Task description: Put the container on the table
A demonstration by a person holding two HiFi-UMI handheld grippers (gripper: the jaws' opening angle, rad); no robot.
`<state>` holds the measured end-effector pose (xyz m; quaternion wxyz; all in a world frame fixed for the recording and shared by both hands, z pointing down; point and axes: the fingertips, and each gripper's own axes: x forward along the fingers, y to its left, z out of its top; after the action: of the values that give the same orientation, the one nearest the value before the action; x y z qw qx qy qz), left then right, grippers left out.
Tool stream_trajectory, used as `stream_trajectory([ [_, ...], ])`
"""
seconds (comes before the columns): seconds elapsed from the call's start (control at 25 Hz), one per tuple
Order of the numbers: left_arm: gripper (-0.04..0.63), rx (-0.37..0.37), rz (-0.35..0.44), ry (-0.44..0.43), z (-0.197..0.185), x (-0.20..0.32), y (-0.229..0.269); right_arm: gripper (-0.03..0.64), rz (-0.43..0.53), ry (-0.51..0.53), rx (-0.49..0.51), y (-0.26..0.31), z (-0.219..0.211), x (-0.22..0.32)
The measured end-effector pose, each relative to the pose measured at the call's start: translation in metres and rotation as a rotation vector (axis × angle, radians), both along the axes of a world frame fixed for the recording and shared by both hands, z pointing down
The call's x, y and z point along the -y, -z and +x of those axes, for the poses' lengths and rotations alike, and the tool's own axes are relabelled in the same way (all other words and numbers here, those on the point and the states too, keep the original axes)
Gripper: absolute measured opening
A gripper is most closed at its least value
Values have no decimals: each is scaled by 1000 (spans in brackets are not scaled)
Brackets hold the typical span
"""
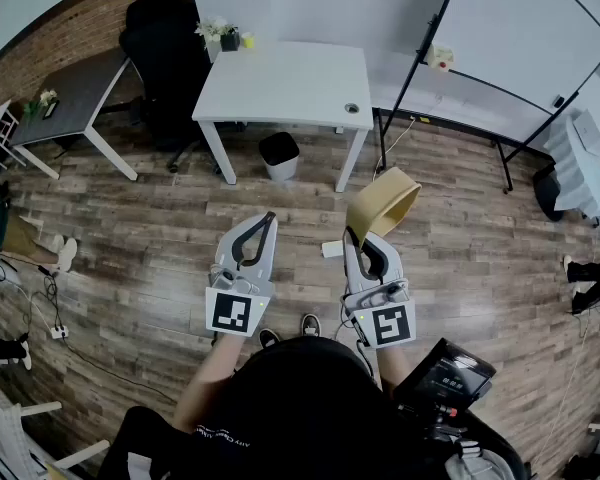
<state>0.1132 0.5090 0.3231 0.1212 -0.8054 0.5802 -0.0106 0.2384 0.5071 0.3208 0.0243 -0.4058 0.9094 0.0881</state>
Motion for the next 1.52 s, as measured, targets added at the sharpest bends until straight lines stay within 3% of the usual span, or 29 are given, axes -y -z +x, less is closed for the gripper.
stream_trajectory([
  [0.28,2,-3,-21,10,-2,15,-7,20,-35,42,52,-4,-13,20],
  [0.8,2,-19,-44,65,6,41,-18,17,-26,134,-6,-14,-24,54],
  [1.52,2,-83,-56,-7,-107,84,-26,17,-8,56,-71,-9,-145,95],
])
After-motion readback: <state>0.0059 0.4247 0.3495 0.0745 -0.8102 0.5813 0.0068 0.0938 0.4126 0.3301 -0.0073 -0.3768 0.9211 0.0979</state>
